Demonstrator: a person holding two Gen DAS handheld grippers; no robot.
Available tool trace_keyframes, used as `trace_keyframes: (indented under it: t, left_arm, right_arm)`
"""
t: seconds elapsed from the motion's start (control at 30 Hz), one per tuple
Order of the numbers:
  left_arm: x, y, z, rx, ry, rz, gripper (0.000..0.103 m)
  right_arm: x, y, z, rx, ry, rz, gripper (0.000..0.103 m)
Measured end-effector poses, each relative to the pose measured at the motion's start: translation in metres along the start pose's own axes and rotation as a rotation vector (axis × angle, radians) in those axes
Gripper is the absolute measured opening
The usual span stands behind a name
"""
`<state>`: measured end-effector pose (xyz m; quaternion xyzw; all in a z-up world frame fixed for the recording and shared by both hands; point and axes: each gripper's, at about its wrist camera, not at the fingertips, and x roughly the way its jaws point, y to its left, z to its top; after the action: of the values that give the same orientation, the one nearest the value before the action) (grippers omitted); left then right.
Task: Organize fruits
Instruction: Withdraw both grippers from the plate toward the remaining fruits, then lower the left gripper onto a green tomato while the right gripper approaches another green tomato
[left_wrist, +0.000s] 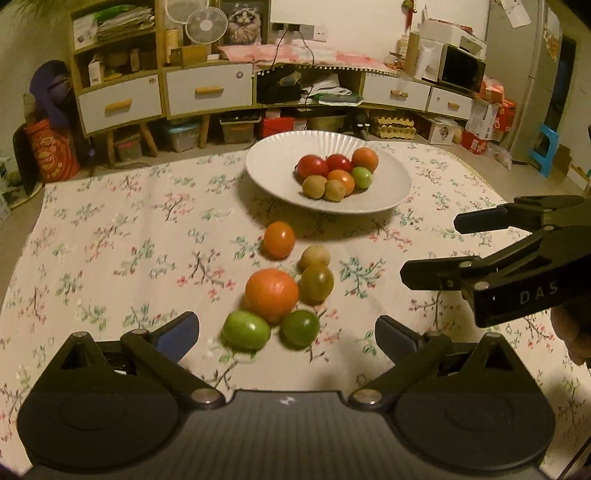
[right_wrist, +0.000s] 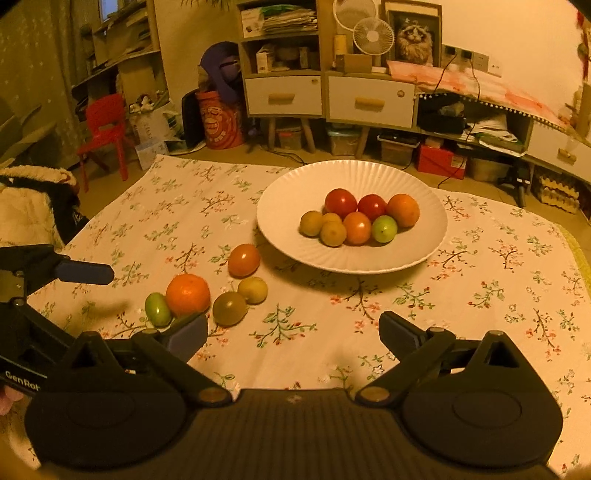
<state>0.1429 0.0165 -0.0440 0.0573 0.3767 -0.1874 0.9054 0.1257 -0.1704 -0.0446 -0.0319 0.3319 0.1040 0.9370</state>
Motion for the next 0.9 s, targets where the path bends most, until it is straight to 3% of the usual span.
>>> trace_keyframes:
  t: [0.33,0.57,0.9]
  left_arm:
    - [0.006,0.011,-0.019,0.002,0.028,0.069,0.098]
    - [0.012,0.022,-0.031,-0.024,0.058,0.078,0.098]
    - [0.029,0.035,-0.03,-0.068,0.022,0.097,0.092]
  right_arm:
    - [0.008,0.007,-0.019,-0.024,0.047,-0.009,0.099]
    - [0.01,0.015,-0.026,-0.063,0.06,-0.009,0.1]
    - [0.017,0.023,-0.034,-0.088,0.093,-0.003,0.1]
